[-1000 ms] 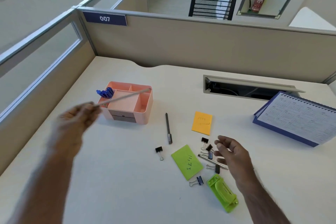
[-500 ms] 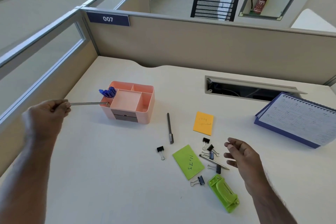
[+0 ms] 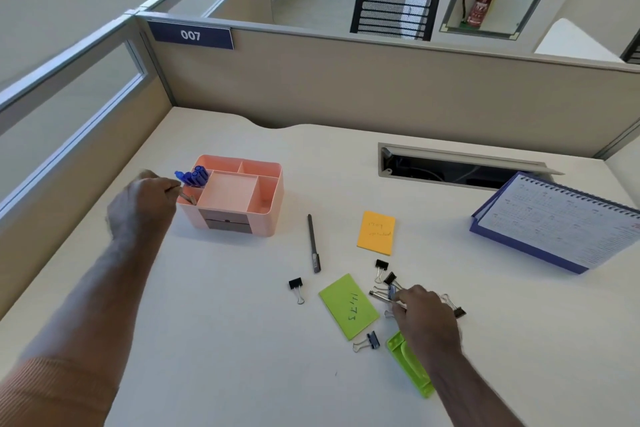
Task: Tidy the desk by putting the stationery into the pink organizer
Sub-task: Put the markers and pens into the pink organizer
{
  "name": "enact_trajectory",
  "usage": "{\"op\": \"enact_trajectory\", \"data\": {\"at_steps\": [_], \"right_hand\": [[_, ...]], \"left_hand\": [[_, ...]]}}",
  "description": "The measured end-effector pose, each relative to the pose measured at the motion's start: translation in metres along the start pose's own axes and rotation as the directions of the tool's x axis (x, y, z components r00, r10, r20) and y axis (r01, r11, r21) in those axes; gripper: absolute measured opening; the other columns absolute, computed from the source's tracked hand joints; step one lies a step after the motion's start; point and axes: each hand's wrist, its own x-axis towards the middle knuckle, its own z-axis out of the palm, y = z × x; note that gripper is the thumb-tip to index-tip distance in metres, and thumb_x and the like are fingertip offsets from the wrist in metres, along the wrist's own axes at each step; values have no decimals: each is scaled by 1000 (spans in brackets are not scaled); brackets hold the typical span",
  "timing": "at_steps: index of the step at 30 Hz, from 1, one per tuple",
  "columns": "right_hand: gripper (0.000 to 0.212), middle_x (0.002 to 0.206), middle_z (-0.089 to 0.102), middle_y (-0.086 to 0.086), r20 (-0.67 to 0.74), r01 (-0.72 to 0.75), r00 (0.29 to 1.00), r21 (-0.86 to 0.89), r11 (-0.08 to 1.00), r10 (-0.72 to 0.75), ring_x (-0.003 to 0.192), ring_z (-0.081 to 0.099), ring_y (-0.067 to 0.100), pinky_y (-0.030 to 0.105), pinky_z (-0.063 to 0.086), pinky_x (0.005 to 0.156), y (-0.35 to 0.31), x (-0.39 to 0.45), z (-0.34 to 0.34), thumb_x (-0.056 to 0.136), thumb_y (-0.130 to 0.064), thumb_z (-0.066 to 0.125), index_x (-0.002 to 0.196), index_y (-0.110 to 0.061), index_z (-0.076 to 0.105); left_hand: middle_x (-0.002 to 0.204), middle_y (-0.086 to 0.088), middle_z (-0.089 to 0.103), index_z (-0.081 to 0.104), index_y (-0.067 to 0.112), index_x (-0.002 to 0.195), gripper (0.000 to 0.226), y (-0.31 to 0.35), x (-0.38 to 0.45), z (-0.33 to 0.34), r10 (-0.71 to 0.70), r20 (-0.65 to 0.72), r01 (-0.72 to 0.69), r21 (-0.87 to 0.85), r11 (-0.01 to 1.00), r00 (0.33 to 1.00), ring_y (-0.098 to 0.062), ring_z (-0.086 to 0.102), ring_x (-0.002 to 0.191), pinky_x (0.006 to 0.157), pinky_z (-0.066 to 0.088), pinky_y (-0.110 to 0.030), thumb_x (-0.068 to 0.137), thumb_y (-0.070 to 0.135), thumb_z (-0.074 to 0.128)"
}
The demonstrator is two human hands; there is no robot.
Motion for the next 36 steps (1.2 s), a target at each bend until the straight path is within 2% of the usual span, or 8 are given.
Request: {"op": "enact_trajectory", "data": {"at_steps": [8,13,16,20,23,26,31,36], "right_hand": [[37,51,52,1,-51,58,996,-187,981,-69,40,52,27,31,39,45,1,7,14,37,-8,90,53,-21,58],[27,60,57,-3,-55,125,989,-178,976,-137,52,57,24,32,38,47,5,10,8,54,-20,88,62,-24,62],[5,82,63,-10,-128,130,986,187,974,-107,77,61,16,35,47,62,3,8,-10,84,-29,68,86,-27,65],[15,84,69,-7,-64,-18,991,810,586,119,67,63,8,19,49,57,-24,5,-56,91,-16,63,102,-26,63],[22,80,70,5,91,-104,991,986,132,101,64,66,14,22,55,57,-48,8,-86,90,-6,62,110,-15,64],[31,87,73,8,211,-209,977,953,-220,-15,75,71,21,25,58,64,-69,5,-104,74,-13,72,103,-6,64],[44,102,73,17,255,-263,964,902,-343,-71,79,73,25,25,58,63,-88,-1,-108,61,-18,77,100,-6,61],[42,108,73,15,219,-239,971,922,-305,-100,84,73,26,27,58,64,-89,-2,-107,63,-19,77,101,-8,62]], "left_hand": [[99,-9,67,76,18,108,24,4,9,11,-134,86,137,-41,990,987,-34,63,86,60,41,-34,94,30,61],[105,-6,68,71,22,120,32,4,3,8,-129,78,139,-137,981,989,-33,63,92,66,47,-39,93,36,60],[106,-4,69,70,23,119,31,9,-6,1,-142,0,139,-206,969,990,-31,64,84,65,51,-40,94,36,58],[93,-7,67,74,15,107,18,47,-45,-5,-118,-57,78,-465,882,991,-26,63,73,66,47,-32,93,19,61],[83,8,69,74,23,103,17,96,-99,1,31,221,132,-685,716,975,-4,60,65,65,53,-24,89,15,69],[94,12,74,72,36,102,21,130,-140,6,162,509,370,-776,510,845,-11,70,75,72,60,-33,84,23,73],[92,-10,77,71,9,105,19,161,-153,-8,143,646,632,-763,136,750,-22,74,86,79,59,-31,87,4,68],[86,-18,75,72,1,98,13,163,-146,-18,120,671,672,-740,41,731,-21,73,80,74,59,-28,91,2,62]]}}
